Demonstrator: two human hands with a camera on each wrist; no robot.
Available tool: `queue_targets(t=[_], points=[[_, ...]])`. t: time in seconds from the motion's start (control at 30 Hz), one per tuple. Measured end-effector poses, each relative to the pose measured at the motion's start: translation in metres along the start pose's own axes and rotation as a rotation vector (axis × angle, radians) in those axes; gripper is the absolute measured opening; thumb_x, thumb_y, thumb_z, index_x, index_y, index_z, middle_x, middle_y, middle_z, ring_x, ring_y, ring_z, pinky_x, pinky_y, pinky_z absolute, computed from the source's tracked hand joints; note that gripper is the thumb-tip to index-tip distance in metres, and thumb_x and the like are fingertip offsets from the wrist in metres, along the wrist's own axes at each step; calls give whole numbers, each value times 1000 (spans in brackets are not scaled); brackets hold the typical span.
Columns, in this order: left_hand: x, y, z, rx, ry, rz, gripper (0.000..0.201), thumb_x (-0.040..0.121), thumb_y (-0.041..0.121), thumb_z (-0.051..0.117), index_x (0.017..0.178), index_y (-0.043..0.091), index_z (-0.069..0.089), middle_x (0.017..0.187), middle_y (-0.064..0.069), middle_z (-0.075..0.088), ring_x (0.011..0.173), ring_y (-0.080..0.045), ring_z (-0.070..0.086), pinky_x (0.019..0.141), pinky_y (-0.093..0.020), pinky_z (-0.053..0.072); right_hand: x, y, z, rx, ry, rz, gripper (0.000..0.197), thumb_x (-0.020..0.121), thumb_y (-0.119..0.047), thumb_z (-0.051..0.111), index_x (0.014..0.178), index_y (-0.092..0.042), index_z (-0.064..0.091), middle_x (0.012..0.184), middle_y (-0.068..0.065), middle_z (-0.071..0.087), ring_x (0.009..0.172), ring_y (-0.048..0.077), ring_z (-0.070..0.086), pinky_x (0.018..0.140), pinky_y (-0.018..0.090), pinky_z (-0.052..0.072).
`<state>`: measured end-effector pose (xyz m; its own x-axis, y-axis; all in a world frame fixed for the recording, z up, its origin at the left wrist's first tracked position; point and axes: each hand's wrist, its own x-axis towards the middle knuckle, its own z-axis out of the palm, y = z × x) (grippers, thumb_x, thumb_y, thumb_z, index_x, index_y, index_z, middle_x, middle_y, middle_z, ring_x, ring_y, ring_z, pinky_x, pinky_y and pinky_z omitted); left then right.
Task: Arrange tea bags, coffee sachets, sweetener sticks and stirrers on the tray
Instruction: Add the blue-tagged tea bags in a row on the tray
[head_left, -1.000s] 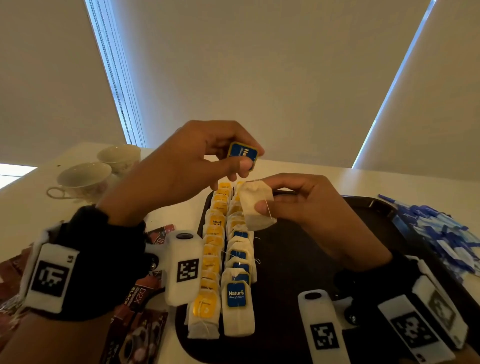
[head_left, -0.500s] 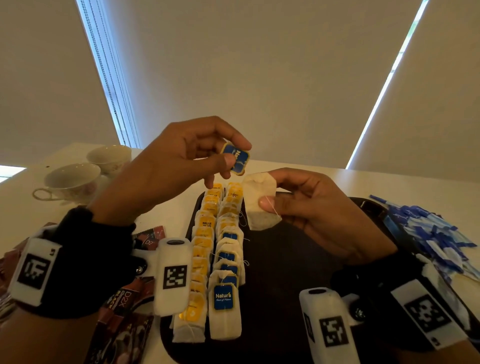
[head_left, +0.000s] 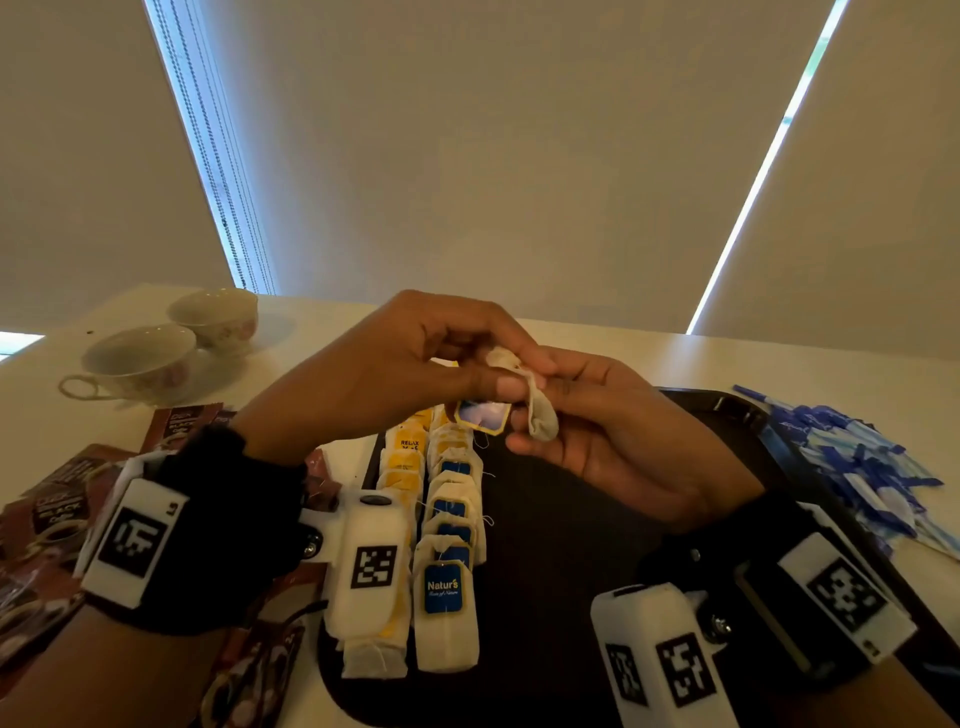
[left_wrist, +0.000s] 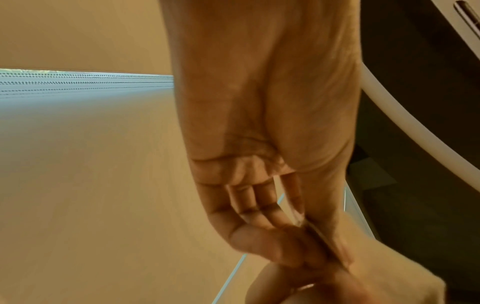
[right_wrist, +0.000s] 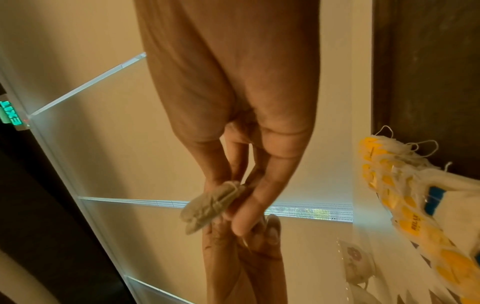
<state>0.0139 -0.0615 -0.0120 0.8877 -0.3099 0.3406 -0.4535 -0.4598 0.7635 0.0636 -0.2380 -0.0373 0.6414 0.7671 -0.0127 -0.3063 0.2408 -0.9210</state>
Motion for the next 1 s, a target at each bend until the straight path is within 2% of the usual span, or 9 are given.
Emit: queue_targets(t=[0.1,0.2,0.3,0.37,0.43,0.5,0.67,0.83,1.0], points=[[1,-2,0,55,87,-13,22,76,31,74,96,24,71,83,-12,68,75,-16,66,71,-42,56,2,0,-1,-34,34,52,33,86,-13,47,115,1,57,102,13,66,95,25,64,67,30,58],[3,-4,2,87,95,-22,18,74,30,75,90,24,72,80,-21,66,73,-30,64,71,-39,55,1,-2,-2,-22,27,114,54,83,-35,44,121,1,53,102,11,66,107,30,57,82,40,55],[4,-6,5,149,111,-40,9,75,21,76,83,25,73,77,-14,69,73,-29,65,70,-31,55,-2,-6,2,-221,29,188,75,69,-64,53,118,-7,58,105,9,66,102,23,62,86,39,54],[3,-6,3,156,139,-48,9,76,32,75,79,24,72,74,-12,69,71,-26,65,69,-29,56,-4,-6,7,-505,132,138,74,58,-71,61,108,-17,57,97,0,65,96,16,63,83,34,55],[2,-6,-1,143,139,-81,23,70,43,72,79,22,72,75,-13,70,71,-26,67,68,-31,57,-6,-7,10,-733,239,-9,73,52,-66,62,112,-25,50,99,-4,63,95,11,62,81,25,54],[1,-8,-3,155,123,-118,18,68,36,66,78,21,72,74,-12,70,69,-26,67,64,-29,58,-8,-8,11,-867,272,-168,65,53,-57,65,110,-30,50,99,-9,61,90,2,62,74,15,53],[0,-9,-1,180,19,-185,36,61,49,70,77,17,74,65,-8,68,61,-23,65,57,-24,53,-7,-1,7,-978,249,-305,27,76,-21,73,102,-21,63,84,-6,67,79,6,66,74,18,55],[-1,-6,-8,79,-13,-259,21,75,23,70,91,10,73,59,-8,61,42,-2,46,42,-9,35,-5,-1,2,-782,200,-145,25,85,0,61,106,-12,64,88,9,68,74,12,66,67,20,56],[-2,-4,-12,62,4,-253,22,83,14,66,104,14,70,71,-4,67,46,-5,54,44,-15,45,-2,1,4,-481,158,32,17,89,1,52,97,-8,65,95,9,70,85,16,70,68,22,57]])
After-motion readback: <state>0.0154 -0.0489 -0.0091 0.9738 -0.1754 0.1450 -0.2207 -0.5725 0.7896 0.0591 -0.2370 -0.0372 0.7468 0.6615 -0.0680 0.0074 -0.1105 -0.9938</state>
